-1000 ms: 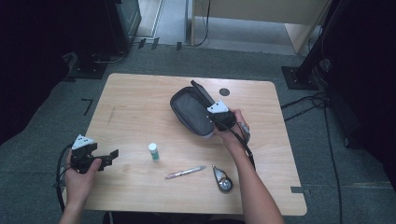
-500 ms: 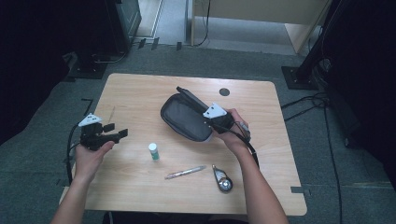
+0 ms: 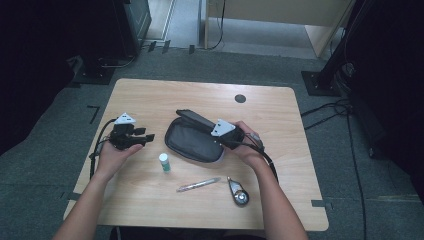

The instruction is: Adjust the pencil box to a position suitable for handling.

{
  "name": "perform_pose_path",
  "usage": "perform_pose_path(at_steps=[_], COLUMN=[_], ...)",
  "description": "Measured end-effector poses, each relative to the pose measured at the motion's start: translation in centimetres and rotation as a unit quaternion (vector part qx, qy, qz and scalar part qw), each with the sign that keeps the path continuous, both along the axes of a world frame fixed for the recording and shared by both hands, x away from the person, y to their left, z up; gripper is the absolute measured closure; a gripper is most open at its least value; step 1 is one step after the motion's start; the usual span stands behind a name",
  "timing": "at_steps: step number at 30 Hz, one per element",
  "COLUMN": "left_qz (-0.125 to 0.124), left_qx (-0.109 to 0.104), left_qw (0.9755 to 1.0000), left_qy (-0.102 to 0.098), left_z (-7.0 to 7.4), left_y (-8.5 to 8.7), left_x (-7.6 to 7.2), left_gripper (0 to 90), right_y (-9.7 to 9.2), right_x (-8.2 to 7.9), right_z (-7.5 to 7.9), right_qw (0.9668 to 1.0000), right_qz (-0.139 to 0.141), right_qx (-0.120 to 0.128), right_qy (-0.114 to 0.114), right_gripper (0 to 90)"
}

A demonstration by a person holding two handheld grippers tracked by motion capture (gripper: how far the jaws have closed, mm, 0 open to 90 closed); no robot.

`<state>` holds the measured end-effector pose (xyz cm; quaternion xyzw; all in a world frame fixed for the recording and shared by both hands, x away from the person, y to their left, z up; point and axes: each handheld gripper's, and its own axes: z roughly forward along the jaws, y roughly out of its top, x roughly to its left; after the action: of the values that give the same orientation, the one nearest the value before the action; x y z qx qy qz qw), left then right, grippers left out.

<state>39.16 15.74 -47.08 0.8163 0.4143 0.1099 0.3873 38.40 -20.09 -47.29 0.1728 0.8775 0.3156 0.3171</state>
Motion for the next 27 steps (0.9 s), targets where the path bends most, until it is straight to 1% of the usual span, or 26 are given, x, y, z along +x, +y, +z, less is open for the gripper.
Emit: perform_pose_path(at_steps=[2,3,5,6,7,8,9,10,12,14,15,16,17,18,19,22,23,24,25,27], left_qz=[0.001,0.000,-0.001,-0.001,-0.001,-0.001,-0.001,-0.001,-0.003,-0.002,0.000,0.001,-0.001,-0.001,-0.002,-0.009,-0.010,-0.010,-0.008,-0.006], left_qx=[-0.005,-0.005,-0.010,-0.012,-0.013,-0.016,-0.015,-0.014,-0.012,-0.010,-0.013,-0.017,-0.017,-0.016,-0.014,-0.006,0.001,0.005,0.006,0.008], left_qw=[1.0000,1.0000,0.9999,0.9999,0.9999,0.9998,0.9999,0.9999,0.9999,1.0000,0.9999,0.9998,0.9998,0.9999,0.9999,0.9999,1.0000,0.9999,0.9999,0.9999], left_qy=[0.007,0.009,0.011,0.010,0.009,0.008,0.007,0.006,0.004,-0.001,-0.003,-0.003,-0.003,-0.002,0.001,0.002,0.002,0.001,0.001,0.001], left_z=[-0.4,-0.4,-0.5,-0.5,-0.4,-0.4,-0.3,-0.2,-0.1,0.0,0.1,0.1,0.1,0.0,0.0,-0.3,-0.4,-0.5,-0.5,-0.6], left_y=[-0.5,-0.7,-1.2,-1.4,-1.6,-1.9,-2.1,-2.4,-2.8,-3.2,-3.3,-3.4,-3.5,-3.7,-3.8,-4.4,-4.6,-4.7,-4.9,-5.1], left_x=[0.3,0.4,0.7,0.8,0.9,1.0,1.1,1.2,1.4,1.7,1.7,1.8,1.9,2.0,2.1,2.1,2.0,2.0,2.0,2.1], left_gripper=[48.1,48.1,48.3,48.3,48.3,48.5,48.6,48.6,48.9,50.0,50.5,50.7,50.7,50.9,51.0,51.8,52.0,52.2,52.7,54.9], right_y=[-0.1,-0.2,-0.4,-0.4,-0.5,-0.6,-0.8,-1.1,-1.9,-2.5,-2.7,-2.8,-2.7,-2.8,-2.8,-3.2,-3.3,-3.3,-3.3,-3.0], right_x=[0.3,0.4,0.7,0.8,0.7,0.6,0.5,0.4,0.1,-0.7,-1.1,-1.6,-2.1,-2.5,-2.8,-3.9,-4.1,-4.2,-4.3,-4.5], right_z=[-0.1,-0.2,-0.4,-0.6,-0.7,-0.8,-0.7,-0.5,0.2,1.0,1.3,1.6,1.8,1.9,2.0,2.0,1.8,1.5,1.2,0.6], right_qw=[0.9998,0.9996,0.9982,0.9974,0.9972,0.9967,0.9953,0.9929,0.9858,0.9757,0.9713,0.9682,0.9626,0.9550,0.9464,0.9154,0.9070,0.9001,0.8952,0.8897], right_qz=[-0.011,-0.012,-0.017,-0.024,-0.031,-0.043,-0.054,-0.064,-0.084,-0.106,-0.116,-0.129,-0.150,-0.176,-0.197,-0.261,-0.279,-0.288,-0.293,-0.310], right_qx=[0.013,0.022,0.041,0.045,0.044,0.052,0.068,0.088,0.135,0.181,0.195,0.199,0.205,0.210,0.220,0.258,0.260,0.267,0.270,0.259], right_qy=[0.008,0.017,0.040,0.050,0.052,0.046,0.044,0.048,0.054,0.064,0.070,0.079,0.094,0.113,0.130,0.166,0.178,0.189,0.199,0.214], right_gripper=[76.5,73.5,60.8,53.5,49.3,45.9,44.0,41.8,39.0,40.1,41.7,44.0,45.7,48.1,50.5,57.2,57.5,58.0,59.2,60.0])
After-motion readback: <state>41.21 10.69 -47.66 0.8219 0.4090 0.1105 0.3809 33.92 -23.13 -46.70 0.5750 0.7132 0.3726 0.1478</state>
